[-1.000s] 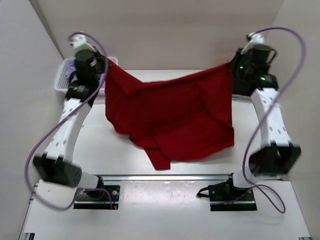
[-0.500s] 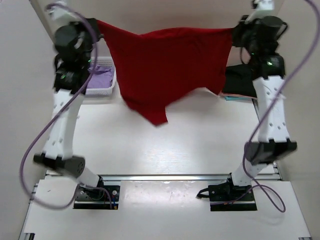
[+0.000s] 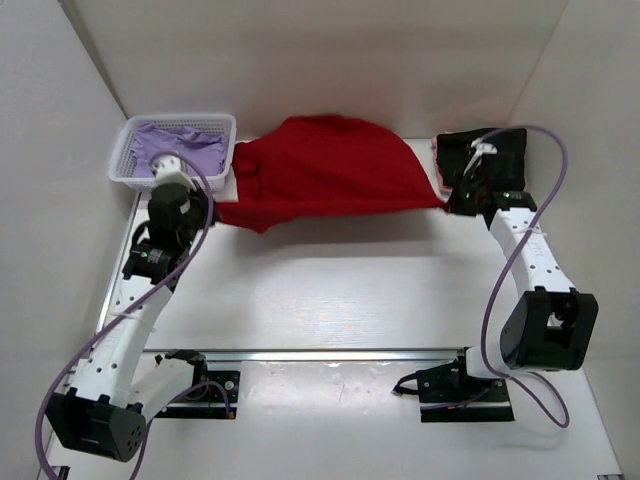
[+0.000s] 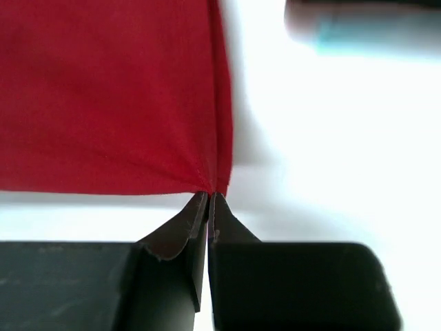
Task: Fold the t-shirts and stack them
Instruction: Flatten out the tshirt, then fold the flattened tshirt in 1/3 of the way
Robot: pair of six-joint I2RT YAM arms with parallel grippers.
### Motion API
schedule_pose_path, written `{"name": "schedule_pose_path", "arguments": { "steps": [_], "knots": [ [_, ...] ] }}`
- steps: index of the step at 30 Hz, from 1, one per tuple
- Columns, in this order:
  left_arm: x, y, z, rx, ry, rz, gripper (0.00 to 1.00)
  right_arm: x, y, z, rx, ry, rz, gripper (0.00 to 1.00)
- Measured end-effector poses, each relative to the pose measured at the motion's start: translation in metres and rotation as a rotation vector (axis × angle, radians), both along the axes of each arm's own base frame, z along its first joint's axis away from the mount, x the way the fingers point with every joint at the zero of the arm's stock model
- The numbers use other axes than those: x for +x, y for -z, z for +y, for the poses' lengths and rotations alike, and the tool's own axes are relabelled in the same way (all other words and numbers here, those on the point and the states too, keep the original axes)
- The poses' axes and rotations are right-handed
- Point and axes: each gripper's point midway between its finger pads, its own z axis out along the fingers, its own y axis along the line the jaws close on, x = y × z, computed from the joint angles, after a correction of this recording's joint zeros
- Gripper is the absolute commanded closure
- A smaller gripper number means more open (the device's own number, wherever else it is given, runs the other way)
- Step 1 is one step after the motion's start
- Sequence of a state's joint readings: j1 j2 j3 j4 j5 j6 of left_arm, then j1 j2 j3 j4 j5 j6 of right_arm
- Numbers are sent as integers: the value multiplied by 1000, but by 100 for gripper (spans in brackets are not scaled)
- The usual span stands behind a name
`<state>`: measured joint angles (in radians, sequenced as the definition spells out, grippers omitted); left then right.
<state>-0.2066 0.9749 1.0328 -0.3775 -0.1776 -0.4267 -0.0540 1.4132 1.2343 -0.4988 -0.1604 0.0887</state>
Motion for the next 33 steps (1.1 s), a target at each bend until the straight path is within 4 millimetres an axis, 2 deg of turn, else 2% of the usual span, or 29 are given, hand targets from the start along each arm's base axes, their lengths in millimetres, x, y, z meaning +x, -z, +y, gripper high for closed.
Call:
{"name": "schedule_pose_path", "arguments": {
  "steps": [2,4,9,16,19,23,28,33],
  "knots": [
    [-18,52,2,25,7,143,100,-22,33,3,19,3,97,100],
    [-38,78,4,28,15,216,100,-42,50,8,42,-3,158,100],
    [-73,100,8,6,20,260,100,-63,64,18,72,-8,233,100],
    [-93,129,9,11,27,369,100,-106,99,24,126,25,411,100],
    [-96,136,11,16,22,397,100,-123,109,24,141,48,483,100],
    [-89,147,11,26,17,441,100,-132,112,21,137,71,526,100],
    [-72,162,12,53,4,502,100,-141,118,10,148,119,567,100],
    [-49,159,12,68,-13,500,100,-142,133,3,161,153,636,100]
  ]
}}
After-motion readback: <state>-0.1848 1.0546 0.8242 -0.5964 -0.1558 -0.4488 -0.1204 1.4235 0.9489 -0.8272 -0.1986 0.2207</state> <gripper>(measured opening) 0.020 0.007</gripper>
